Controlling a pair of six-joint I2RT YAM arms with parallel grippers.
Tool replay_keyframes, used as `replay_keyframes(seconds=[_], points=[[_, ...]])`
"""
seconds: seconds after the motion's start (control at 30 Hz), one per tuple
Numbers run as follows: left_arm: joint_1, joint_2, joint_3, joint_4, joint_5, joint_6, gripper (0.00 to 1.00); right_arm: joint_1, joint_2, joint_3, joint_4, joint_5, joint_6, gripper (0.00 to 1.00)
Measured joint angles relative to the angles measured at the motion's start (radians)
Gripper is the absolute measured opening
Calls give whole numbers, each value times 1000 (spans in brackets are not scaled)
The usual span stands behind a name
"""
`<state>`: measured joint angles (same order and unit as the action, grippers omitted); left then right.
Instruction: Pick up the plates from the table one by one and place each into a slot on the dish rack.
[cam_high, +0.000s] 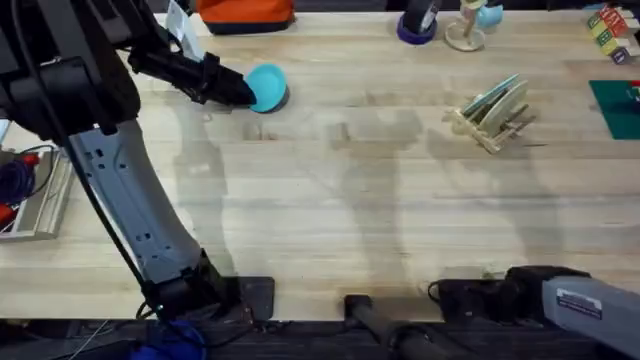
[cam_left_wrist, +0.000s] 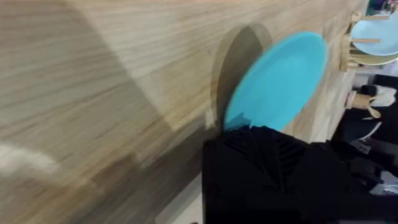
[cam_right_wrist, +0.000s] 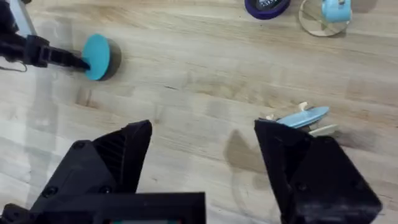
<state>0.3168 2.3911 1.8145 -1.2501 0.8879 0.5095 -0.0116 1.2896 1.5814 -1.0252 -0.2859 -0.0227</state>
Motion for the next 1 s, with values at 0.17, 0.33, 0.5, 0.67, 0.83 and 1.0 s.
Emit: replay_keyframes(seconds=[0.17,0.33,0.5,0.67,0.83,1.0], points=[[1,18,3,-12,35,0,41,0,0,0,1,0,0,994],[1,18,3,-12,36,0,41,0,0,0,0,-1,0,994],[1,18,3,-12,36,0,41,0,0,0,10,-58,23,995],[1,18,3,-13,36,0,40,4,17,7,37,-140,76,995],[1,18,3,-14,36,0,40,65,106,9,51,-177,127,995],[1,18,3,-14,36,0,40,170,214,9,108,-187,186,995]])
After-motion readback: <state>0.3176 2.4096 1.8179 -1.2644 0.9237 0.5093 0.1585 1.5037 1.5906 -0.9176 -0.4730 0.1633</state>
